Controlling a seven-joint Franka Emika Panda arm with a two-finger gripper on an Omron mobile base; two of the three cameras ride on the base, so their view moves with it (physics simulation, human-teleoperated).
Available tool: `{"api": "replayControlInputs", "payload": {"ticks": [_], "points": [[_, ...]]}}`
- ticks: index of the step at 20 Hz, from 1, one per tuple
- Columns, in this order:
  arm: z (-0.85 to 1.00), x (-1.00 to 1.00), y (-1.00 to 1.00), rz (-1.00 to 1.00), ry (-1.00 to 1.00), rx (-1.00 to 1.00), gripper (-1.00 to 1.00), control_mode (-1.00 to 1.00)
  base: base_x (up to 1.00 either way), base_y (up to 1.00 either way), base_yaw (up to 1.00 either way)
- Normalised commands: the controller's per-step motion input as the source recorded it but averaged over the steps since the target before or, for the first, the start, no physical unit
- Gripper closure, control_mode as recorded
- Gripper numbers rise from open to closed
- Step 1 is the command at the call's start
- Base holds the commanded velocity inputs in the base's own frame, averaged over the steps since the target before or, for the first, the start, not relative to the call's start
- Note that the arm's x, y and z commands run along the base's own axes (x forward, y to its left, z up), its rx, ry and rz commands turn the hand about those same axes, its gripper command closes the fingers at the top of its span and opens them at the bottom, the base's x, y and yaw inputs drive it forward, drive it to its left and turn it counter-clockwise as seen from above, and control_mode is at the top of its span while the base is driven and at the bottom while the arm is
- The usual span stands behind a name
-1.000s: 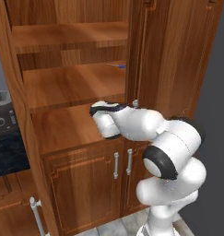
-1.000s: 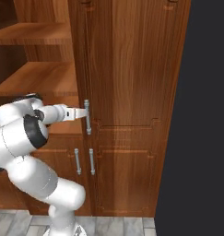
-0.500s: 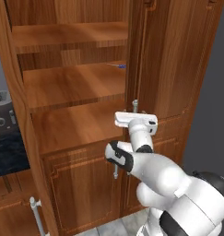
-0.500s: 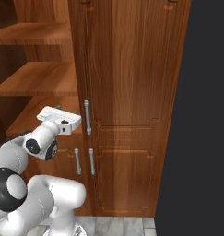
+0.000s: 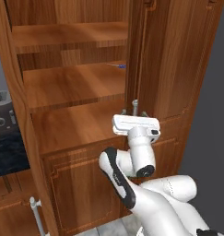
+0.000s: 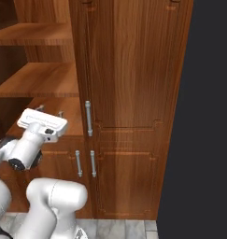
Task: Pick the avocado and bread from the counter and place them on the plate. Then pick the jam from the cabinet and place it next to the plate. Lastly close the cabinet door.
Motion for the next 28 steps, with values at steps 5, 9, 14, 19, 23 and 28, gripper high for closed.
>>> {"api": "replayControlInputs", "payload": {"ticks": [5, 9, 14, 19, 23, 28], "points": [[0.34, -0.99, -0.17, 0.00, 0.18, 0.04, -1.00, -1.00, 0.00, 0.00, 0.00], [0.41, -0.67, -0.39, 0.00, 0.35, 0.06, -1.00, -1.00, 0.00, 0.00, 0.00], [0.46, -0.49, -0.35, 0.00, 0.36, 0.06, -1.00, -1.00, 0.00, 0.00, 0.00], [0.33, -0.69, -0.08, 0.00, 0.21, 0.04, -1.00, -1.00, 0.00, 0.00, 0.00], [0.02, -0.91, 0.00, 0.00, 0.03, 0.06, -1.00, -1.00, 0.00, 0.00, 0.00], [0.00, -0.93, 0.04, 0.00, -0.03, 0.03, -1.00, -1.00, 0.00, 0.00, 0.00]]}}
